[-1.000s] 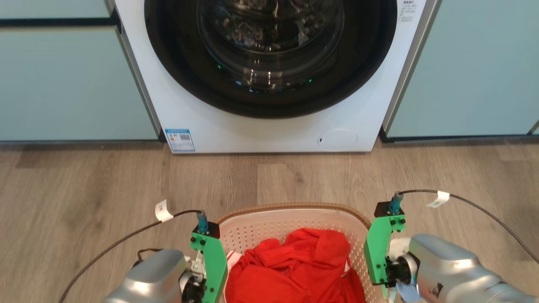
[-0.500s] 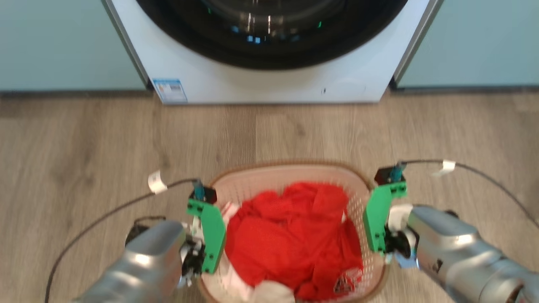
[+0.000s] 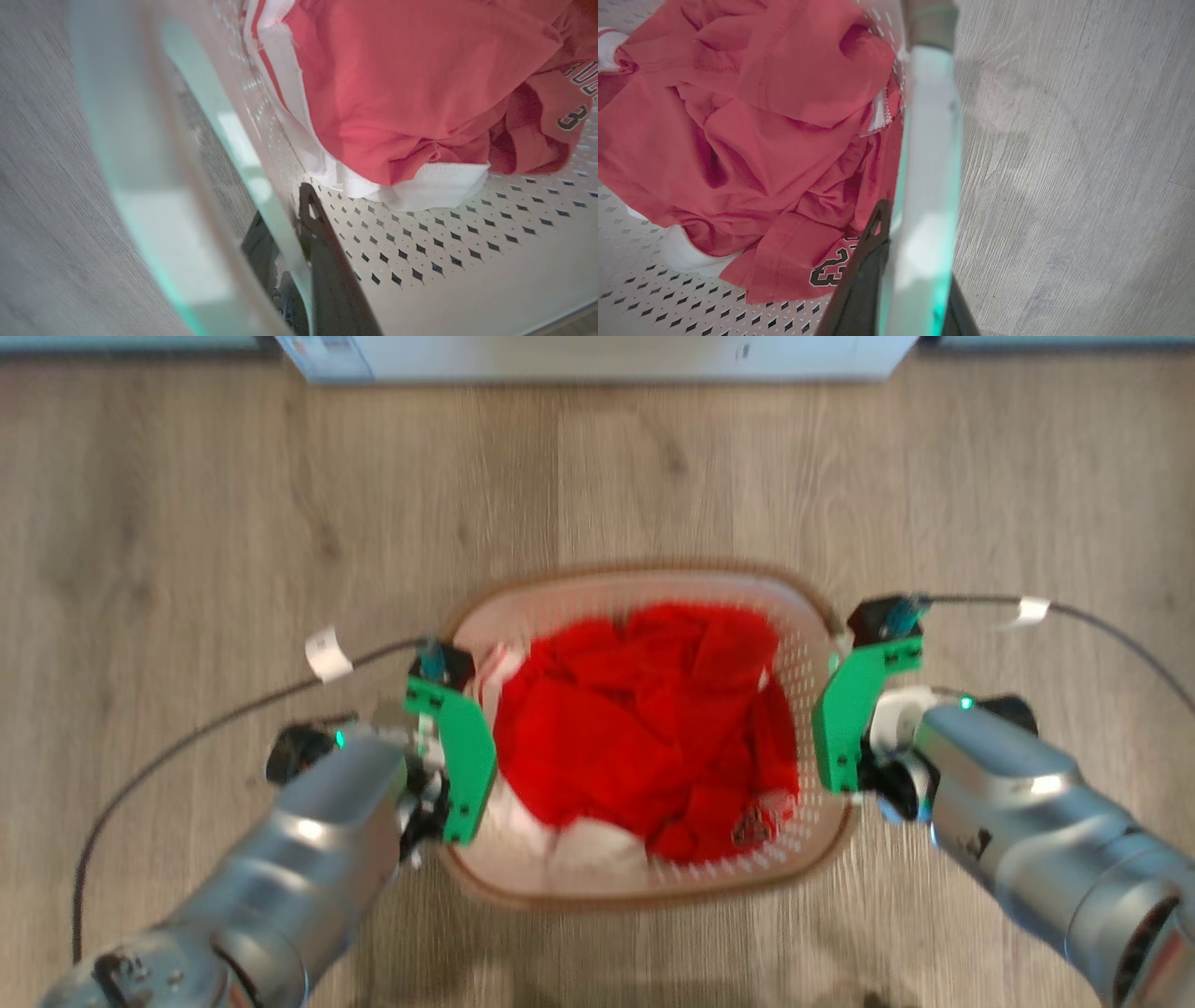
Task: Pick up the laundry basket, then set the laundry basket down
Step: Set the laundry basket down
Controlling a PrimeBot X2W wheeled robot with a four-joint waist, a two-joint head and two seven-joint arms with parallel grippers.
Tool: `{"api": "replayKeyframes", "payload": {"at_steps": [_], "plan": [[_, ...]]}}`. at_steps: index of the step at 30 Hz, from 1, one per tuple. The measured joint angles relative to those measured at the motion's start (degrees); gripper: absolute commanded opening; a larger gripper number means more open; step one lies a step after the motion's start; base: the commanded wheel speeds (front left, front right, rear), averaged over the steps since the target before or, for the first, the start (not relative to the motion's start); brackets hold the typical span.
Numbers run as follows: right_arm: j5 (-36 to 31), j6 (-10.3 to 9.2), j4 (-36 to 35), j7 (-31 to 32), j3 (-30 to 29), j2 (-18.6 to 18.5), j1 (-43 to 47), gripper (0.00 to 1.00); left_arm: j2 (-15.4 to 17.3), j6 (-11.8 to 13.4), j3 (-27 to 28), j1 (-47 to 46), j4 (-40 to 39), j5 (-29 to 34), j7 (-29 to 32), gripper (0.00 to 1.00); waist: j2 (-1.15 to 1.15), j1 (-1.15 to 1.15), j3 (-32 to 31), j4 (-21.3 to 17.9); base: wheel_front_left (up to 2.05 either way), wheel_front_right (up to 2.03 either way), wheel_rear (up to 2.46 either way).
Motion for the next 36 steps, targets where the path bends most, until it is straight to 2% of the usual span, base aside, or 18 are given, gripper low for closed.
{"api": "replayKeyframes", "payload": {"at_steps": [9,16,23,36], "plan": [[-0.6,0.0,1.4,-5.32,-0.64,0.63,-4.56,0.0,0.03,0.67,0.09,-5.17,0.88,0.98,-4.0,0.0,0.01,0.0,10.26,-0.43,0.0,0.0,0.0],[-1.55,0.0,3.04,-9.15,-0.69,1.21,-7.44,0.0,0.07,2.63,1.7,-6.73,0.75,-0.45,-8.39,0.0,0.0,0.0,16.51,-0.68,0.0,0.0,0.0],[-1.93,0.0,4.26,-10.96,-0.76,1.69,-7.8,0.0,0.08,4.16,1.41,-6.76,0.32,1.42,-12.11,0.0,0.01,-0.01,19.49,-0.36,0.0,0.0,0.0],[-1.85,0.01,5.3,-12.39,-0.99,1.93,-8.89,0.0,0.03,6.1,0.88,-8.04,-0.03,2.23,-15.01,0.0,0.0,-0.01,23.39,0.18,0.0,0.0,0.0]]}}
